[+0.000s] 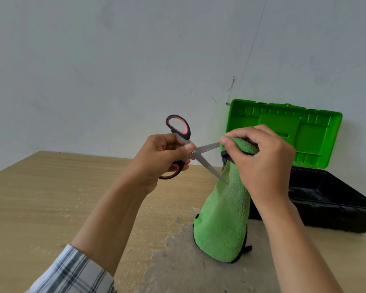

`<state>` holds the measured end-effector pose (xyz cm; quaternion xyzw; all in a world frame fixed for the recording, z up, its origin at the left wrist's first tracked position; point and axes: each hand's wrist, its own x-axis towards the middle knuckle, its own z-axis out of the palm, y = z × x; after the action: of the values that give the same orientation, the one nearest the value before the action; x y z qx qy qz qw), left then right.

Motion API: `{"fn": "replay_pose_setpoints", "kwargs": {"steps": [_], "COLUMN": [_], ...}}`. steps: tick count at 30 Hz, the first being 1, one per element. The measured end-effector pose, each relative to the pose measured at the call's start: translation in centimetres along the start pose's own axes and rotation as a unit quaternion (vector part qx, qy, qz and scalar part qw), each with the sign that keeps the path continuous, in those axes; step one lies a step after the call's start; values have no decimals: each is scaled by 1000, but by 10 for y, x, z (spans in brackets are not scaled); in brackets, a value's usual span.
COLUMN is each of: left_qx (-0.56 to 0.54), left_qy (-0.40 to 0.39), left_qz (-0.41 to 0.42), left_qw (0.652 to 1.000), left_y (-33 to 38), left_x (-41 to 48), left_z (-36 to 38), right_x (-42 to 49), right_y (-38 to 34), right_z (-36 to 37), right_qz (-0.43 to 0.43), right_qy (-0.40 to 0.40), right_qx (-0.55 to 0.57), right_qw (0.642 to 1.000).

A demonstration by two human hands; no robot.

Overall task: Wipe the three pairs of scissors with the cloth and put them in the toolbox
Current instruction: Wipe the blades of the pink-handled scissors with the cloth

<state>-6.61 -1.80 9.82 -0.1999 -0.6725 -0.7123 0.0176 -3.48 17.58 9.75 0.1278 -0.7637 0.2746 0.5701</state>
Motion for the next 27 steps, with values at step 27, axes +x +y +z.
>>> {"fn": "replay_pose_setpoints", "kwargs": {"steps": [27], "left_qx": [55], "left_qy": [0], "left_qz": [-11], "left_qw": [998], "left_y": [8], "left_x": [-2], "left_z": [-1], "right_x": [19], "right_y": [-10], "right_z": [-35], "right_qz": [12], "right_qy": [-48], "right_qx": [91], "right_qw": [995]}}
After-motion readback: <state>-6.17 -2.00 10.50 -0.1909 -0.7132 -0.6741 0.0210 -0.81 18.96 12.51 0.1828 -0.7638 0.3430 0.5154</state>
